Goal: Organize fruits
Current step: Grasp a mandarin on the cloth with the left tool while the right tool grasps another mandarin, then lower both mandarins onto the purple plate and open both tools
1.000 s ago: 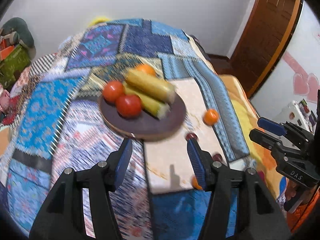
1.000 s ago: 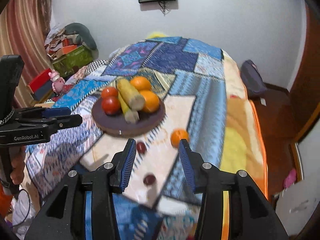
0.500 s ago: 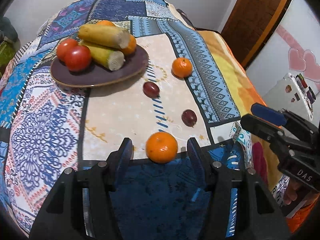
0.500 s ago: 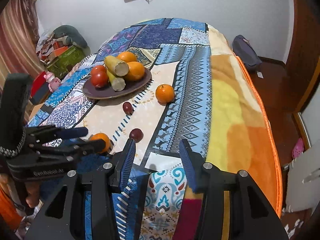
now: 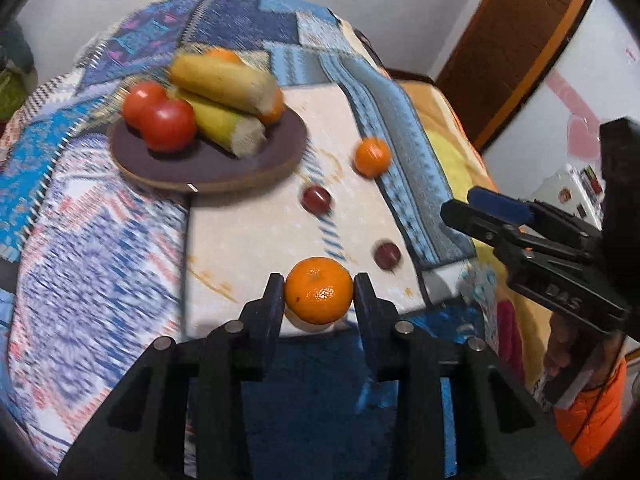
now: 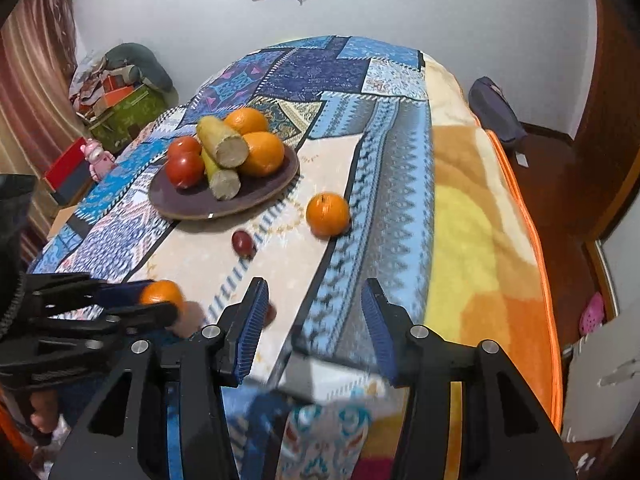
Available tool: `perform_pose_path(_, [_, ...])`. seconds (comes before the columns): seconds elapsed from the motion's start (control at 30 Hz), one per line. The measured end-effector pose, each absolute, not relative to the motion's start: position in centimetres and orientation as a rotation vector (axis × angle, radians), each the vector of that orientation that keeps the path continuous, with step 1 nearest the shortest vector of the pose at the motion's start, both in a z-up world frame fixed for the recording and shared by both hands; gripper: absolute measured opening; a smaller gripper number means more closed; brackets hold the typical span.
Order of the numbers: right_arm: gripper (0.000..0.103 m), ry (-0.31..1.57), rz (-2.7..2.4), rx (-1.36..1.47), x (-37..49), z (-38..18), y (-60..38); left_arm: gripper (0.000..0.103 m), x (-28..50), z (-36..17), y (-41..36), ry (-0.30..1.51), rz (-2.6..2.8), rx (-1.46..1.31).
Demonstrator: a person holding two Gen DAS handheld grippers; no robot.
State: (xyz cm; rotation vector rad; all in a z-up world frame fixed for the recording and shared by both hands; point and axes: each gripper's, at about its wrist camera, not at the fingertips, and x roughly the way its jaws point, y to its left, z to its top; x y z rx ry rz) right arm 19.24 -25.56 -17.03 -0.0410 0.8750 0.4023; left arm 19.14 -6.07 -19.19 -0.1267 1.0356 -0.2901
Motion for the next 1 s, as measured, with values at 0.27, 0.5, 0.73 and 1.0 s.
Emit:
perform_pose_path(0.27, [0.045,0.896,0.389,-0.079,23.8,-18.2,-23.9,0.035,22.2,-17.3,-1.3,0.965,-0.198,-0.141])
perform_pose_path(0.5, [0.045,0.943,0.381,-0.117,26.6,-20.3,-22.3,0.035,24.9,-17.6,0.6,0.960,-0.173,-0.137])
perform_pose_path(0.73, [0.035,0.948,0.384,-0.135,26.8,-20.9,-22.0,0.035,26.4,-18.5,0.7,0.971,-0.176,-0.115])
perform_pose_path(1.0, [0.035,0.889,0.487,-0.138,25.6,-18.1,-19.9,0.035,27.6,-19.3,0.3,0.994,-0.185,-0.109])
